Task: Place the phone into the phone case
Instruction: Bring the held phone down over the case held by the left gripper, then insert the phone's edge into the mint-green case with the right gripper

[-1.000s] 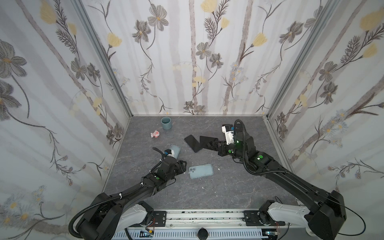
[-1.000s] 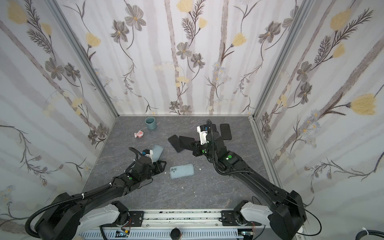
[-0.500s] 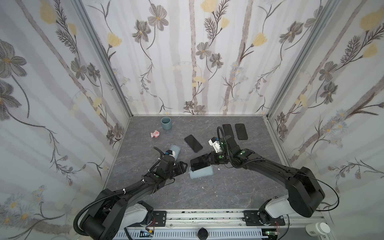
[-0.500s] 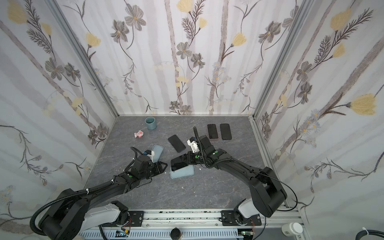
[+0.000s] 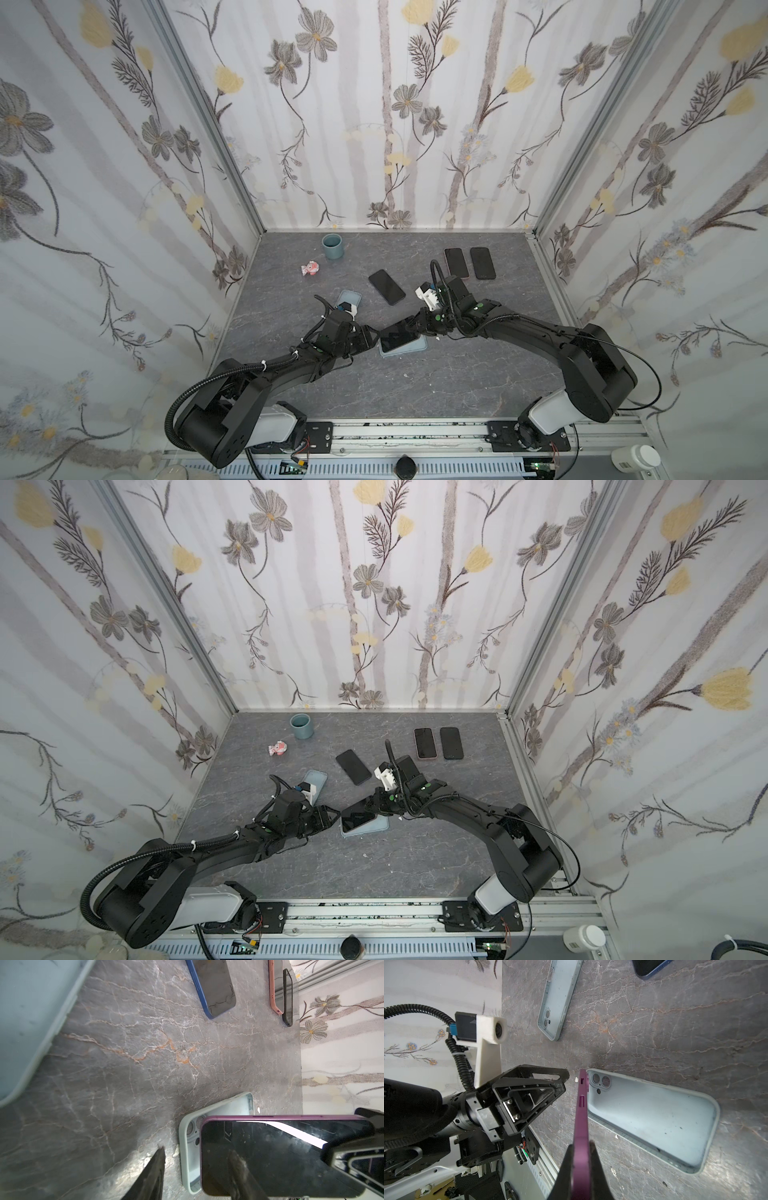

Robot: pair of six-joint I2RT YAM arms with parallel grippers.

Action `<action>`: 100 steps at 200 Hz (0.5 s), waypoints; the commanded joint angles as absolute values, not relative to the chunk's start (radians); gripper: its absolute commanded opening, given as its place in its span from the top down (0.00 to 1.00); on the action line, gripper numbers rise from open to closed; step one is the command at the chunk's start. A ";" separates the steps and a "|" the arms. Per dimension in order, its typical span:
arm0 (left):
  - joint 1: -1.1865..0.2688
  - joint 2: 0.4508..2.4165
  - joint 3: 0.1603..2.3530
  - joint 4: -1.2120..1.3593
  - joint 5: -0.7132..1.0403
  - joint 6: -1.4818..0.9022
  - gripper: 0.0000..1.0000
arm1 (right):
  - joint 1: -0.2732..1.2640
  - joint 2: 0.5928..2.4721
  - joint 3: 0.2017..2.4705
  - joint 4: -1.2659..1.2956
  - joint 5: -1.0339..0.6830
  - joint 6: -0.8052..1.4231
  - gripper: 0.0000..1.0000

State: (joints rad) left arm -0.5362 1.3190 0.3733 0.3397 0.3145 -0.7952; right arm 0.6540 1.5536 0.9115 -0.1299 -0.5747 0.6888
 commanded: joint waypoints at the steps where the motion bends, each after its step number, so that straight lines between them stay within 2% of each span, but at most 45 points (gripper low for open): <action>1: -0.537 1.343 0.383 0.390 0.346 -0.820 0.53 | 0.651 1.561 0.904 -0.074 -0.612 0.703 1.00; 100: -0.570 1.406 0.384 0.431 0.368 -0.850 0.59 | 0.646 1.570 0.879 -0.040 -0.626 0.713 1.00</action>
State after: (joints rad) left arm -0.5644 1.3968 0.3813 0.3923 0.3637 -0.8349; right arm 0.6476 1.5700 0.8837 -0.0982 -0.5804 0.6991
